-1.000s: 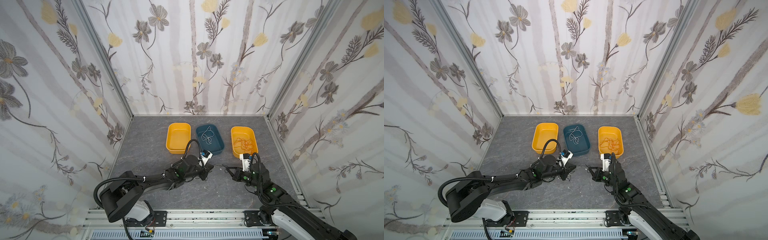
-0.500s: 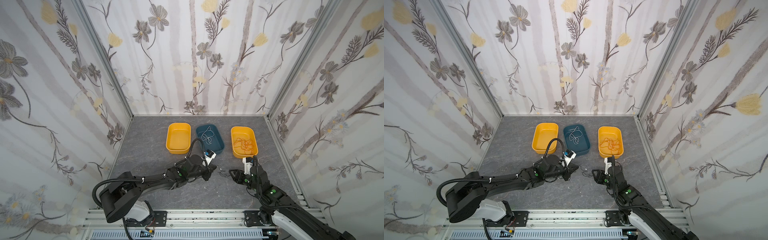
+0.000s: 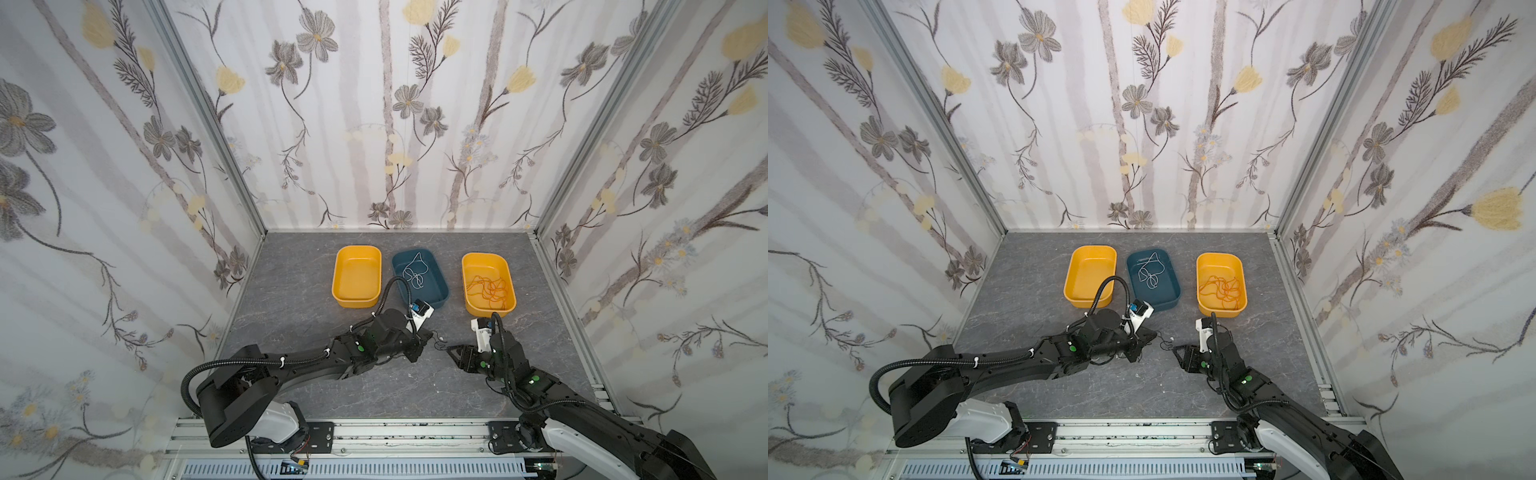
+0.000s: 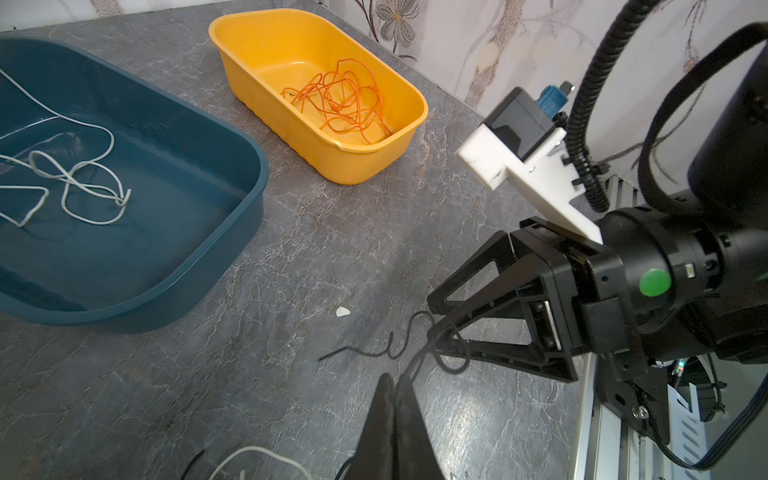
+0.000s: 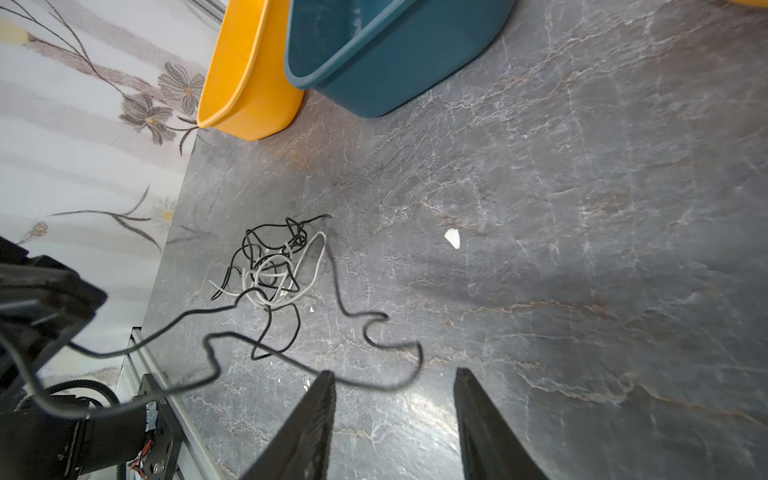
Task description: Untangle the cables
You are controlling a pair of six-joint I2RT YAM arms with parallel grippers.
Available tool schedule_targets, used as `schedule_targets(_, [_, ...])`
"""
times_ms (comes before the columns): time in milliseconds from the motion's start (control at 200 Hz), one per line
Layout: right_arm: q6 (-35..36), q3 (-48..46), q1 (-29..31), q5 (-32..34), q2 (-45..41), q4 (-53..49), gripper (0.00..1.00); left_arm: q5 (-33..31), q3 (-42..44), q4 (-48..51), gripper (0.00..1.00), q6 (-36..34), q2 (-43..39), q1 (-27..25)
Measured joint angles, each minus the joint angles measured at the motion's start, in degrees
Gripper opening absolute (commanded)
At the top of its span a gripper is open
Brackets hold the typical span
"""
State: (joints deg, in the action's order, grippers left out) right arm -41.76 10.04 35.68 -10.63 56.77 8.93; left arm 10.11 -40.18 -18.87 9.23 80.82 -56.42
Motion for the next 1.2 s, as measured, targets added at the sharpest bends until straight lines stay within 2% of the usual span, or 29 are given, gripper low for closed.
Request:
schedule_targets(215, [-0.63,-0.2,0.24,-1.31,3.41,4.17,0.51,-0.22,0.0,0.31,0.0,0.0,-0.87,0.0])
schedule_targets(290, [-0.66,-0.2,0.26,-1.31,3.91,5.03,0.57,-0.48,0.0,0.42,0.0,0.0,-1.46,0.0])
schedule_targets(425, [-0.87,-0.24,0.26,-1.27,2.97,5.33,0.58,-1.68,0.0,0.44,0.0,0.42,-3.41,0.0])
schedule_targets(655, [-0.94,-1.64,0.26,-1.03,-1.03,5.38,0.55,-8.92,-1.81,2.58,0.0,4.04,-7.39,-0.07])
schedule_targets(774, [-1.07,-3.21,0.39,-1.14,-2.82,6.36,0.56,-13.97,-2.69,4.68,0.0,6.97,-9.27,-0.04])
schedule_targets(909, [-1.05,-3.98,1.49,-2.51,-3.02,8.68,0.59,-16.74,-3.61,5.6,0.0,9.44,-11.41,-0.04])
schedule_targets(1014, [-0.42,-3.45,3.28,-3.04,0.09,11.37,0.58,-16.92,-4.87,6.82,0.0,10.71,-12.0,-0.04])
schedule_targets(1199, [2.54,-0.09,5.99,-4.24,10.64,17.59,0.59,-16.44,-6.19,7.52,0.0,12.02,-12.72,0.0])
